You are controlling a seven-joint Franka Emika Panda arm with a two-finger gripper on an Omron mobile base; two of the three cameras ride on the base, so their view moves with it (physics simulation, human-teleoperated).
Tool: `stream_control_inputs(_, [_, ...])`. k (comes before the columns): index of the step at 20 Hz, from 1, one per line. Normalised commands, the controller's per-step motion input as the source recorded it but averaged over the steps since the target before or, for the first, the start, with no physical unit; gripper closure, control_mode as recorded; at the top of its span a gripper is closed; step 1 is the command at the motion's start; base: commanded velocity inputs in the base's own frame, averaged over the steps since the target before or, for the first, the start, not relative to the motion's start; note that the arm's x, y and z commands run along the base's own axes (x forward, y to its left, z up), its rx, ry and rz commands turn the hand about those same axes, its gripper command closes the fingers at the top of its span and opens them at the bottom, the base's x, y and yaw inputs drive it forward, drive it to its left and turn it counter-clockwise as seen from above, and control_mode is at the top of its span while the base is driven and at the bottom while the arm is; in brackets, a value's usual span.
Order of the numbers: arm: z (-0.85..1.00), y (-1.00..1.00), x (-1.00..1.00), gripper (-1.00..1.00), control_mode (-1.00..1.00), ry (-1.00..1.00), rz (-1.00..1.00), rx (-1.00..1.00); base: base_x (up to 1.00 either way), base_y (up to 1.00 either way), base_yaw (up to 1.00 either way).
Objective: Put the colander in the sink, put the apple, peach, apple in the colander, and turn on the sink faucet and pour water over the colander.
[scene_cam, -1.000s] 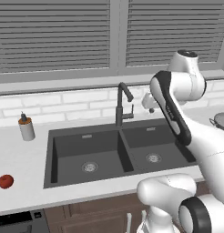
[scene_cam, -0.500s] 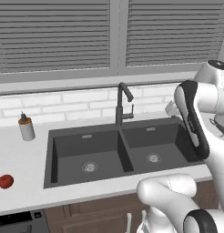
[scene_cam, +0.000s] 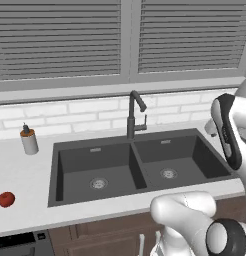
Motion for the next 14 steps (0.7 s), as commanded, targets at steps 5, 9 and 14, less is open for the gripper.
stream_control_inputs(5, [-0.20,-0.93,0.19,-1.00,-1.00,0.32,0.00,0.00,0.00,0.00,0.00])
stream_control_inputs(9, [-0.21,-0.80,0.23,-1.00,-1.00,0.21,0.00,-0.01,0.00,0.00,0.00])
stream_control_inputs(14, [-0.22,-0.64,0.28,-1.00,-1.00,0.12,0.08,-0.05,0.00,0.00,0.00])
